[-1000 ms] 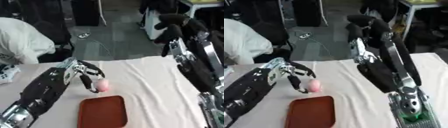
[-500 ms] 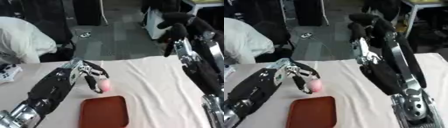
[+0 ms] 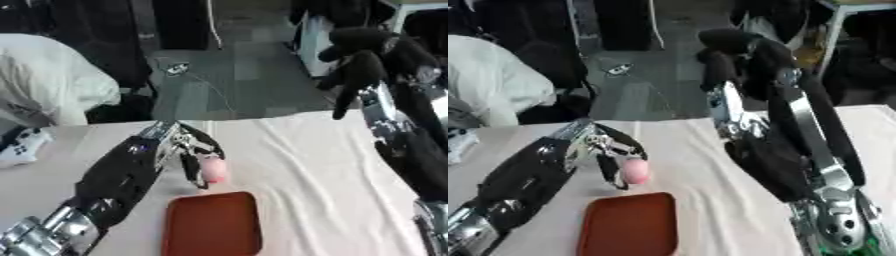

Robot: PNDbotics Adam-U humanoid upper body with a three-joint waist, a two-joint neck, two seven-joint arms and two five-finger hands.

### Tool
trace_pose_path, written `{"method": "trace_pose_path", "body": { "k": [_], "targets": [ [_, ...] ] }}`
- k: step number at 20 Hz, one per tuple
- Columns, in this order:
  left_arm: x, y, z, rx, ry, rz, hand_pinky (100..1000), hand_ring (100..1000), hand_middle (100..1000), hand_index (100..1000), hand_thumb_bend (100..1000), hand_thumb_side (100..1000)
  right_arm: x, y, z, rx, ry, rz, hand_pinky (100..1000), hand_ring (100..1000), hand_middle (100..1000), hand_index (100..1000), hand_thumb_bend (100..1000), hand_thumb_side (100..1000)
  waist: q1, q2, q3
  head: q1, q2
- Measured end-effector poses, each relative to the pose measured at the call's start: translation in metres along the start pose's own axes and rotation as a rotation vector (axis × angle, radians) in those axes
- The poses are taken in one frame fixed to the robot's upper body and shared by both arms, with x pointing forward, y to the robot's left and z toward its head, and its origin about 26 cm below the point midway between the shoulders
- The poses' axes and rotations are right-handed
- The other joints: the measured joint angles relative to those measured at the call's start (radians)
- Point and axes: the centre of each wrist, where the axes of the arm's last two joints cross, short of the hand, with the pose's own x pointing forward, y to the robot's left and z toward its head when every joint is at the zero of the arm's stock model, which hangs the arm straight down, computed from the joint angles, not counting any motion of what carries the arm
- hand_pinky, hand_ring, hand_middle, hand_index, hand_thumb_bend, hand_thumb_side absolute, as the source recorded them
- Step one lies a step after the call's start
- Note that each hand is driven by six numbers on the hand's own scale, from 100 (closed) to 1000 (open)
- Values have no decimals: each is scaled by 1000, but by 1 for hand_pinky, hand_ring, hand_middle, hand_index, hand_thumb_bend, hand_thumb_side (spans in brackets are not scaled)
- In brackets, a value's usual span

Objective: Pick up objects on the table and place them in the box.

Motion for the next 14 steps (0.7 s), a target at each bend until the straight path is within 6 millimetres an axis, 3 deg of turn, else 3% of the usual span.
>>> {"method": "trace_pose_path", "body": {
  "k": [1, 2, 3, 4, 5, 7, 9, 10, 11, 14],
  "targets": [
    [0, -2, -1, -3, 2, -3, 676, 857, 1000, 1000, 815, 252, 1, 1, -1, 1, -3, -4, 354, 565, 660, 808, 100, 722, 0, 0, -2, 3, 0],
    [0, -4, -3, -7, 2, -6, 453, 754, 1000, 1000, 802, 227, 1, 2, -1, 3, -7, -6, 354, 565, 660, 808, 100, 722, 0, 0, -2, 6, 0],
    [0, -6, -4, -8, 2, -12, 352, 704, 977, 997, 794, 215, 1, 2, -1, 4, -9, -6, 354, 565, 660, 808, 100, 722, 0, 0, -2, 10, 0],
    [0, -6, -4, -7, 4, -18, 152, 569, 878, 906, 760, 166, 2, 2, -1, 6, -10, -6, 354, 565, 660, 808, 100, 722, 0, 1, -3, 11, 0],
    [0, -6, -4, -5, 4, -26, 100, 505, 804, 864, 743, 155, 2, 2, -1, 6, -10, -6, 354, 565, 660, 808, 100, 722, 0, 1, -3, 13, 0],
    [0, -6, -4, 6, 0, -46, 100, 304, 591, 718, 540, 152, 2, 2, -1, 6, -11, -6, 354, 564, 658, 807, 100, 724, 0, 1, -3, 15, 0],
    [0, -9, -4, 26, -18, -64, 100, 195, 490, 628, 211, 267, 2, 2, -1, 8, -12, -5, 354, 564, 657, 806, 100, 725, 0, 1, -3, 16, 0],
    [0, -10, -5, 39, -31, -73, 100, 141, 449, 581, 100, 339, 2, 2, -1, 8, -12, -5, 354, 564, 657, 806, 100, 725, 0, 1, -3, 16, 0],
    [0, -10, -5, 53, -44, -82, 100, 100, 404, 538, 100, 421, 2, 2, -1, 9, -13, -6, 354, 564, 657, 806, 100, 726, 0, 1, -3, 17, 0],
    [0, -16, -7, 91, -73, -98, 100, 100, 295, 478, 100, 482, 2, 2, -1, 9, -13, -6, 355, 564, 656, 806, 100, 727, 0, 1, -2, 18, 0]
  ]
}}
